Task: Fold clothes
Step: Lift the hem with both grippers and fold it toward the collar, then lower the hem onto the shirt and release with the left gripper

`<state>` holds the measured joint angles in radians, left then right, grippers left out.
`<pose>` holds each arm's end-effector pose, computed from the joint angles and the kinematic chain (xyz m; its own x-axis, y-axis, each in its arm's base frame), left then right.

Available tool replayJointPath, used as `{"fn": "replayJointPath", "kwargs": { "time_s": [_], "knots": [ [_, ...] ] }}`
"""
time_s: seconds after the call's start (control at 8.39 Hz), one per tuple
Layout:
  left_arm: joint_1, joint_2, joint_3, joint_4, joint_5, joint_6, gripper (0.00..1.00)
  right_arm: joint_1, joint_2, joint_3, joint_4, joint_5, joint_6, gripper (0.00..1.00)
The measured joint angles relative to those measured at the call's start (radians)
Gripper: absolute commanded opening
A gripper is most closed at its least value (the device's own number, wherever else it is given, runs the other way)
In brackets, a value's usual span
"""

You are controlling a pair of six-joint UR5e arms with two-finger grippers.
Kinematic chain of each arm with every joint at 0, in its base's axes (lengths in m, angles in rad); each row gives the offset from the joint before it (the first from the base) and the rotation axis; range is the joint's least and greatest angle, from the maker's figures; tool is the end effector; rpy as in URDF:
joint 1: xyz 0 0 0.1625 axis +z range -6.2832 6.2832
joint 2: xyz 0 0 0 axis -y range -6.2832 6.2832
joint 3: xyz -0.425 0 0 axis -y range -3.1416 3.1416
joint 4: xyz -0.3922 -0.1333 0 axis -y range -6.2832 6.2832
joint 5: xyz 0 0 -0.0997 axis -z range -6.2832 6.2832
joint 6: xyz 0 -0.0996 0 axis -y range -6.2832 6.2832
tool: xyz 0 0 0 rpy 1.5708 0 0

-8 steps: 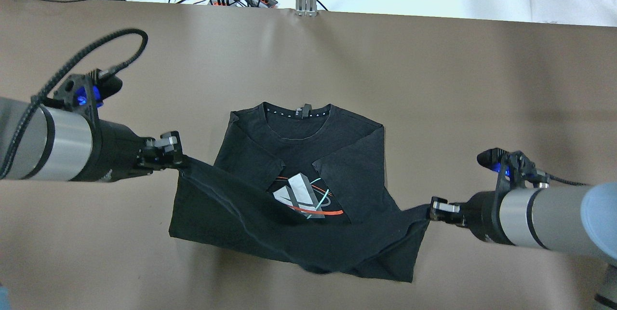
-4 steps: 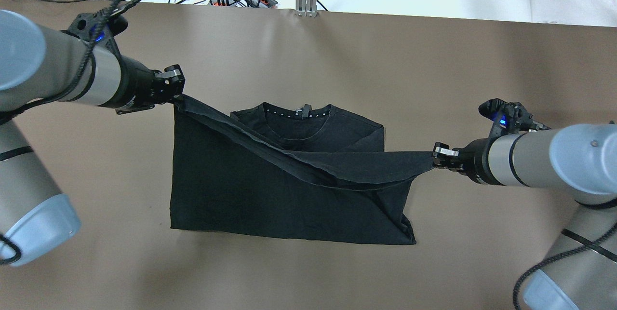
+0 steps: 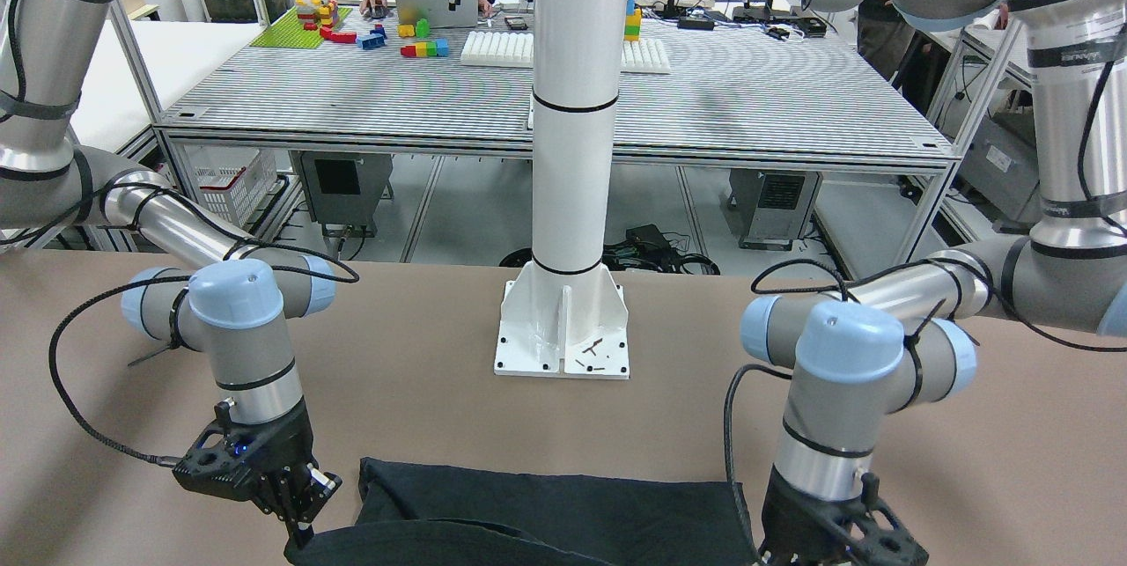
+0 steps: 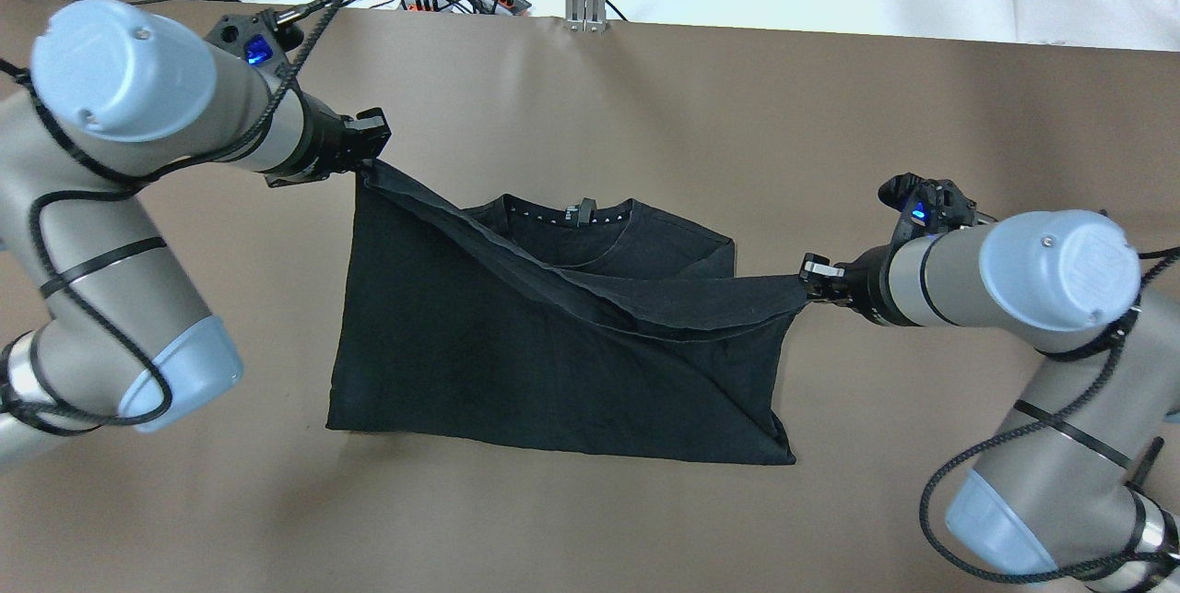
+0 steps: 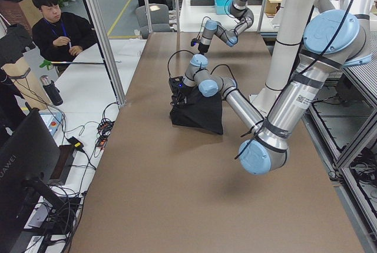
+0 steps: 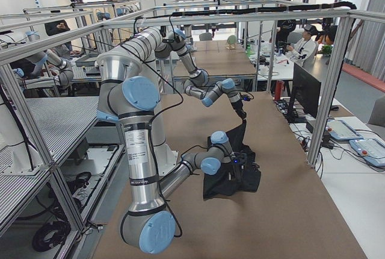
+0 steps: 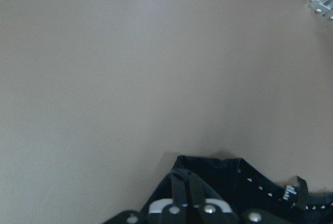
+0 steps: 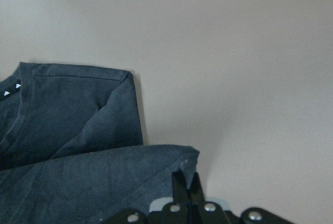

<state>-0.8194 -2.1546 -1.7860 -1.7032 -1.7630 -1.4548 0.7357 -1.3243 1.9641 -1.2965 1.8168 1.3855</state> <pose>0.3573 -0.5499 0.2144 0.4755 -0.3426 -0.8103 0.5614 0.8273 -0.0203 -0.3388 -0.4538 0.3205 0.5384 0.2464 0.8058 -0.4158 0.9094 -0.0002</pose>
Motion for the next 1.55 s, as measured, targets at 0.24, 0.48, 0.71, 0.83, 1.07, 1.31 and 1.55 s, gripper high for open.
{"fn": "replayJointPath", "kwargs": {
  "time_s": [0.24,0.48,0.71,0.83,1.07,1.31,1.55],
  "knots": [
    [0.005,-0.014,0.162,-0.144,0.009,0.018,0.94,-0.001,0.021,-0.076,0.002,-0.013,-0.04,0.94],
    [0.008,0.001,0.228,-0.264,0.002,0.12,0.95,-0.002,0.07,-0.112,-0.002,-0.011,-0.057,0.94],
    [0.0,0.068,0.14,-0.302,-0.094,0.21,0.95,-0.001,0.09,-0.062,-0.012,0.016,-0.11,0.94],
    [-0.002,0.114,0.08,-0.308,-0.151,0.226,0.95,-0.007,0.083,-0.032,-0.011,0.024,-0.132,0.94],
    [0.043,0.239,-0.036,-0.327,-0.199,0.236,0.95,-0.056,0.057,0.011,-0.006,0.003,-0.15,0.94],
    [0.167,0.39,-0.077,-0.45,-0.146,0.233,0.94,-0.115,0.046,0.021,0.0,-0.057,-0.15,0.94],
    [0.271,0.476,-0.058,-0.547,-0.058,0.223,0.85,-0.137,0.046,0.023,0.002,-0.08,-0.149,0.94]
  ]
}}
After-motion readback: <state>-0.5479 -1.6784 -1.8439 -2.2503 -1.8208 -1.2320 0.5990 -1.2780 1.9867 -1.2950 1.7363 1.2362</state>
